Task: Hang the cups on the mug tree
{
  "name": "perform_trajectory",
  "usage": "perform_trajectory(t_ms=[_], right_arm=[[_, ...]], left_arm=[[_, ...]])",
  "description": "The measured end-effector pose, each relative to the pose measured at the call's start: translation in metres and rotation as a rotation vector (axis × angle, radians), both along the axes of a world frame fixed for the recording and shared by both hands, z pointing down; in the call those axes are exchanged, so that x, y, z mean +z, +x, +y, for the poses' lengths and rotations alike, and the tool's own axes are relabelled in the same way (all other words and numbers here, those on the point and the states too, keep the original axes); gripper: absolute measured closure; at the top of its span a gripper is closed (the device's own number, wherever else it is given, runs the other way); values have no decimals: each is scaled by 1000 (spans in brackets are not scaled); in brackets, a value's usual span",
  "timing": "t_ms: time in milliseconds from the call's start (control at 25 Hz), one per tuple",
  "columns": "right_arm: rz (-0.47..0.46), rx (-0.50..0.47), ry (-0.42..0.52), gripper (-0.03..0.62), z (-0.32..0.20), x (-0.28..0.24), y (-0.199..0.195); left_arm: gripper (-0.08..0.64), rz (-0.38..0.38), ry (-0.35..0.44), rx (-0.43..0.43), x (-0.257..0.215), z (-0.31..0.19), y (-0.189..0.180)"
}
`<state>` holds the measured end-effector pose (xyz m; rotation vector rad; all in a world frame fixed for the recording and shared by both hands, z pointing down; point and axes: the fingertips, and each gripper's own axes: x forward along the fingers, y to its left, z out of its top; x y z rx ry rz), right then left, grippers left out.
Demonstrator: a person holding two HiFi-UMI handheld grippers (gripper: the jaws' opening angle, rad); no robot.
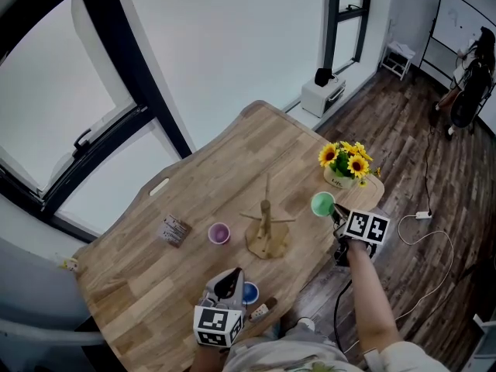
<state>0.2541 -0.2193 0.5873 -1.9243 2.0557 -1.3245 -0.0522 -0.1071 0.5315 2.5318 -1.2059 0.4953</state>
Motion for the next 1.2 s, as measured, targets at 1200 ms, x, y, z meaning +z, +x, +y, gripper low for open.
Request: perform_trajectory(t_ms=[1200], right_arm=[[701,-310,345,574,20,-87,-84]], left_arm=[[560,62,1,-78,-12,24,-8]])
